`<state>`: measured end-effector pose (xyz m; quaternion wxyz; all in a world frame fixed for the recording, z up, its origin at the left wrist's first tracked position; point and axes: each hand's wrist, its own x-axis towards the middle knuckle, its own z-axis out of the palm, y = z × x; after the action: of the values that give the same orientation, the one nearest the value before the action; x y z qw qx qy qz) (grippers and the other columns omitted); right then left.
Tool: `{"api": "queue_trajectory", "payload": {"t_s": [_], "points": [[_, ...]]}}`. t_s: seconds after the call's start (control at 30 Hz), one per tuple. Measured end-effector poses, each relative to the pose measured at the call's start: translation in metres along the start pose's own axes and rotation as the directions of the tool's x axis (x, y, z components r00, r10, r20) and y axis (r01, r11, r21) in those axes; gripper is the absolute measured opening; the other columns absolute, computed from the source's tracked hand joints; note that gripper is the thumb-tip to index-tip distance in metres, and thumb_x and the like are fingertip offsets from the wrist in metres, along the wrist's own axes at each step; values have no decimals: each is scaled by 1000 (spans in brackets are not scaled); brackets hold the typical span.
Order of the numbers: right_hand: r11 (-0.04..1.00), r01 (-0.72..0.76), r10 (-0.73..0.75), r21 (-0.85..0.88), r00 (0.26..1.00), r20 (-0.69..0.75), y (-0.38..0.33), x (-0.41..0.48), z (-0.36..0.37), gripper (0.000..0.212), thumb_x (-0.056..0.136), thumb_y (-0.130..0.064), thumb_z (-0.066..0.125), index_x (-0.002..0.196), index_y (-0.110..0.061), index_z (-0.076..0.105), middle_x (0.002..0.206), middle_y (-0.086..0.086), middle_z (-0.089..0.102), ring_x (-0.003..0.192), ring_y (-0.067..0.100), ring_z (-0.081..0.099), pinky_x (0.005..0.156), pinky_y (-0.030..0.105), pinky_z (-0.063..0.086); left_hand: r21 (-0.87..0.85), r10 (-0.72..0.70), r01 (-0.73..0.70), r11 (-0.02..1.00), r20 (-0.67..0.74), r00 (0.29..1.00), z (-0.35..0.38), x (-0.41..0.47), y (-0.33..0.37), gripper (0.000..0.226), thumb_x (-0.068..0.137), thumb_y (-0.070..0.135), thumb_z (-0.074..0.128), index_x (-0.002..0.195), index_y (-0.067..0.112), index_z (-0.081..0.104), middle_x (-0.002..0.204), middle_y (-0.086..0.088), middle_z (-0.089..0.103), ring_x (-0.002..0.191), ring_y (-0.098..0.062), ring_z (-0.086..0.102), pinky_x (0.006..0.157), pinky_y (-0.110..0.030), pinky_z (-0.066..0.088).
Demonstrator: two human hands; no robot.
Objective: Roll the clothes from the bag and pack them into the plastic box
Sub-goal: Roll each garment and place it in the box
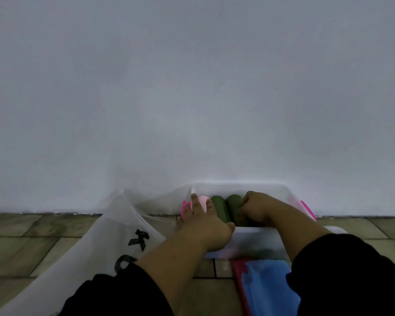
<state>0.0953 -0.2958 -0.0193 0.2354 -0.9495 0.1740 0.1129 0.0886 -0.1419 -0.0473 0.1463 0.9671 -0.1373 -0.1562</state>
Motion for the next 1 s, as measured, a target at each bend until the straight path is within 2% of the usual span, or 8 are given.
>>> {"api": "queue_trajectory", "payload": {"t_s": [0.17, 0.37, 0.5, 0.6, 0.7, 0.77, 0.9, 1.0], "points": [[991, 27, -26, -132, 1000, 2, -5, 0, 4, 47, 82, -16, 63, 126, -8, 47, 126, 15, 53, 114, 30, 52, 97, 39, 45, -3, 1, -1, 1000, 1, 1000, -2, -2, 2, 88, 91, 63, 33, 151, 20, -13, 154, -11, -34, 144, -38, -21, 119, -52, 0], [992, 52, -54, -111, 998, -14, -4, 3, 11, 40, 81, -18, 65, 120, -12, 55, 121, 12, 57, 110, 28, 54, 97, 39, 46, 6, -11, 11, 1000, 4, 1000, -6, -5, 4, 87, 92, 63, 34, 152, 19, -11, 155, -13, -31, 144, -39, -18, 119, -52, 3], [923, 288, -165, 255, 895, -414, 16, -23, 0, 20, 79, -10, 63, 97, -21, 65, 98, 0, 68, 85, 15, 60, 67, 24, 43, 14, -5, 5, 1000, -1, 1000, -4, -5, 3, 87, 92, 64, 33, 152, 19, -11, 155, -12, -31, 145, -39, -14, 119, -52, 5], [938, 264, -86, 225, 805, -587, 58, -64, -7, 14, 80, -16, 61, 73, -27, 63, 76, -9, 67, 70, 6, 59, 58, 22, 43, 16, -15, 15, 1000, -12, 1000, -3, -2, 2, 88, 91, 64, 34, 152, 19, -10, 155, -12, -31, 145, -39, -13, 119, -51, 6], [991, -52, 73, 121, 982, -175, 94, -96, 12, 11, 84, -25, 64, 93, -20, 67, 88, 2, 68, 76, 15, 64, 68, 30, 56, 2, -41, 41, 999, -22, 999, -2, 0, 4, 89, 89, 65, 36, 153, 21, -8, 156, -10, -28, 146, -38, -12, 119, -51, 7], [981, -196, 194, 8, 975, 110, 102, -103, 34, 33, 85, -29, 66, 114, -15, 59, 107, 6, 65, 89, 18, 65, 71, 29, 57, 0, -64, 64, 998, -31, 997, -1, 1, 6, 88, 89, 65, 37, 153, 21, -7, 157, -10, -27, 146, -38, -12, 120, -49, 7], [961, -266, 256, 74, 960, 116, 95, -101, 58, 60, 81, -30, 70, 132, -9, 46, 131, 12, 54, 115, 29, 55, 82, 35, 52, -74, -83, 77, 994, -85, 993, -3, -13, 10, 89, 88, 62, 46, 153, 23, -2, 159, -10, -18, 147, -36, -5, 120, -49, 11], [938, -304, 288, 167, 951, 112, 94, -97, 67, 61, 75, -32, 74, 126, -7, 53, 131, 12, 56, 117, 29, 55, 90, 35, 48, -164, -26, -14, 986, -242, 970, -11, -37, 12, 83, 86, 55, 53, 152, 22, 13, 160, -11, 2, 146, -33, 10, 118, -45, 19]]}}
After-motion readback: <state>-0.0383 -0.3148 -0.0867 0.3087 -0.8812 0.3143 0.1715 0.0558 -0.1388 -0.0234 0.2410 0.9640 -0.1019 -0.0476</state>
